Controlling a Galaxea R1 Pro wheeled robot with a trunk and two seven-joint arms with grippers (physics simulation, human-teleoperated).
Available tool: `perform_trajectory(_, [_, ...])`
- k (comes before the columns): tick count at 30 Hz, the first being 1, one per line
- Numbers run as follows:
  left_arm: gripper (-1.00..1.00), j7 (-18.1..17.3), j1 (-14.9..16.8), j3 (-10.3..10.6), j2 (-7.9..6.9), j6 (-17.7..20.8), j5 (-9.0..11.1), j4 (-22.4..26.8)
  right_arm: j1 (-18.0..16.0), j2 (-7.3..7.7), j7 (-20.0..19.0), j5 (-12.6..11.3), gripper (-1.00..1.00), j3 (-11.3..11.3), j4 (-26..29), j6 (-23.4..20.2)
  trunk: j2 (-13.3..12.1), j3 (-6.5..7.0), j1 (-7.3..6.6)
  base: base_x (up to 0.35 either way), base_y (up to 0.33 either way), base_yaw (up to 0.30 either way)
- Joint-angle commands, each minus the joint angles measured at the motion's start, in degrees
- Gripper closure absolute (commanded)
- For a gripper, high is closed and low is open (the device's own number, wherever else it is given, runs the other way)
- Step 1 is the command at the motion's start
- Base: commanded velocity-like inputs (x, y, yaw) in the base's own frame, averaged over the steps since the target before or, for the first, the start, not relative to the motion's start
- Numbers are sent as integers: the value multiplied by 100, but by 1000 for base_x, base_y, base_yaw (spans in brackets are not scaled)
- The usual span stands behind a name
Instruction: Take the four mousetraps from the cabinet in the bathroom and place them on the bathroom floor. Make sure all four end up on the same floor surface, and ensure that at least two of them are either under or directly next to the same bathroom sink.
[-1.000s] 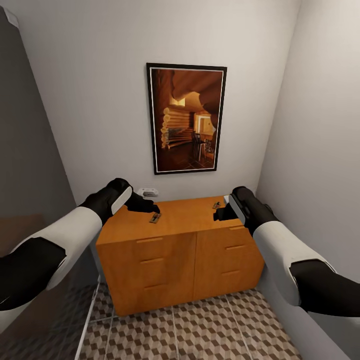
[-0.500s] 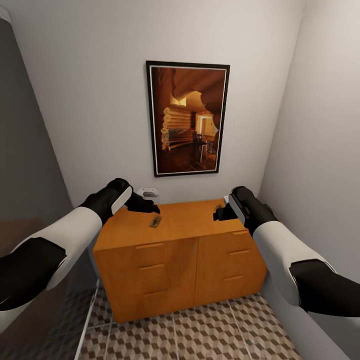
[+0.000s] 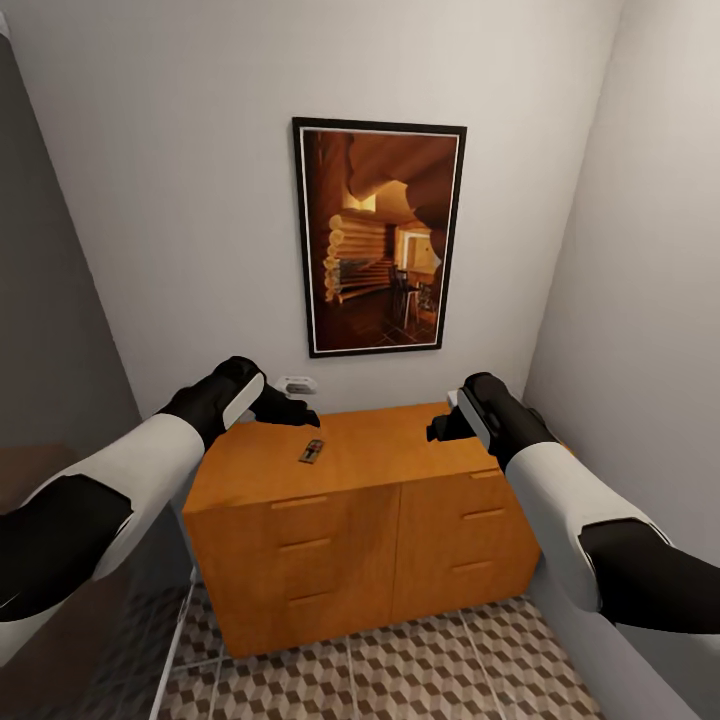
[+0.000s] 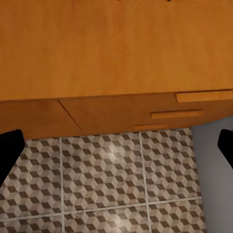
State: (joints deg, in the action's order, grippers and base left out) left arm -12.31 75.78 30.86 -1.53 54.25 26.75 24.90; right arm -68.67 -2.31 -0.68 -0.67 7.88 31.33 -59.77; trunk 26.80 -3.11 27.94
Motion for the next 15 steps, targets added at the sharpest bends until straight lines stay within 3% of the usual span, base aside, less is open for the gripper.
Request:
perform_trajectory(1, [-100,-60,7,25,-6,6,-53,6,-6,3,-6,-3,-100,21,4,-23,13,-13,4,15,3,0])
perform_trajectory(9, [-100,-61,7,25,-4,13,-51,6,-6,3,-4,-3,-100,21,19,-23,13,-13,4,36,1,0])
perform_trajectory(15, [-100,-61,8,25,14,30,-47,6,-6,7,-9,7,-100,21,37,-23,13,-13,4,278,0,0])
